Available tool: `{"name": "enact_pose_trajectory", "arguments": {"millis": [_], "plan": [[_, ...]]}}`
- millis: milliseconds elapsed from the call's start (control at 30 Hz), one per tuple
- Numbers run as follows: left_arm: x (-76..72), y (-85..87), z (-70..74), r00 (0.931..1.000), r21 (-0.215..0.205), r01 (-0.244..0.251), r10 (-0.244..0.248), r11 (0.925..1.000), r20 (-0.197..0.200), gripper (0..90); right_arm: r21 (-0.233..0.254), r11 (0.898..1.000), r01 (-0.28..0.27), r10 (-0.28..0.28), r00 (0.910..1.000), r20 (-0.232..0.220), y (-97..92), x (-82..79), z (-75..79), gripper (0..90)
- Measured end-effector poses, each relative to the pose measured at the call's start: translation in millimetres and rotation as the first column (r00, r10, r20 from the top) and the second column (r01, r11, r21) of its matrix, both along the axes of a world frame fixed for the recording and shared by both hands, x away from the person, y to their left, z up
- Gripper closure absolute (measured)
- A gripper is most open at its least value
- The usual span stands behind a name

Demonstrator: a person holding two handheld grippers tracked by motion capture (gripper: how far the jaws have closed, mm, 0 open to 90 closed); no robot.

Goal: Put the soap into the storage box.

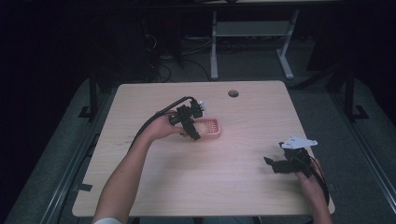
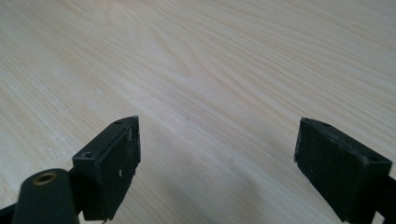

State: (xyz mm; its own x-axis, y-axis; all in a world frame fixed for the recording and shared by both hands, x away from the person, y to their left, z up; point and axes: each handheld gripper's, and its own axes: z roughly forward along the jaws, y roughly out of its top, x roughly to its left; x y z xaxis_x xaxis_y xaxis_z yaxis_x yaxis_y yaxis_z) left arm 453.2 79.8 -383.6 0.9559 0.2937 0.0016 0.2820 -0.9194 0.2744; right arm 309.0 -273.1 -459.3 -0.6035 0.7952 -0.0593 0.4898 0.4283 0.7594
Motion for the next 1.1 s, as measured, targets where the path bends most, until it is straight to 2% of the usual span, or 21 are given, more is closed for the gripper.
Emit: {"name": "enact_pose_trajectory", "arguments": {"millis": [200, 433, 533, 767, 1100], "plan": [[4.9, -8.2, 0.2, 0.9998, 0.013, 0.020, -0.020, 0.9997, 0.001, 32.0, 0.002, 1.000, -0.002, 0.002, 1.0000, 0.000, -0.5, 0.6, -0.3, 13.9], [11.9, -16.2, 1.0, 0.9997, 0.026, 0.026, -0.026, 0.9993, -0.003, 32.0, 0.017, 1.000, 0.008, -0.008, 1.0000, -0.006, -1.0, 0.0, 0.1, 13.9], [15.9, -18.3, 2.9, 0.9997, 0.011, 0.023, -0.023, 0.9997, -0.008, 32.0, 0.017, 1.000, 0.008, -0.008, 1.0000, -0.004, -1.4, 0.2, 0.1, 13.9], [22.2, -23.8, 2.9, 0.9996, 0.031, 0.026, -0.026, 0.9992, -0.006, 32.0, 0.015, 1.000, 0.009, -0.009, 1.0000, -0.004, -2.2, 0.4, 0.0, 13.9], [31.9, -24.5, 1.5, 0.9999, 0.000, 0.002, -0.002, 1.0000, -0.016, 32.0, 0.015, 1.000, 0.005, -0.005, 1.0000, -0.004, -2.1, 1.0, -0.2, 13.9]]}}
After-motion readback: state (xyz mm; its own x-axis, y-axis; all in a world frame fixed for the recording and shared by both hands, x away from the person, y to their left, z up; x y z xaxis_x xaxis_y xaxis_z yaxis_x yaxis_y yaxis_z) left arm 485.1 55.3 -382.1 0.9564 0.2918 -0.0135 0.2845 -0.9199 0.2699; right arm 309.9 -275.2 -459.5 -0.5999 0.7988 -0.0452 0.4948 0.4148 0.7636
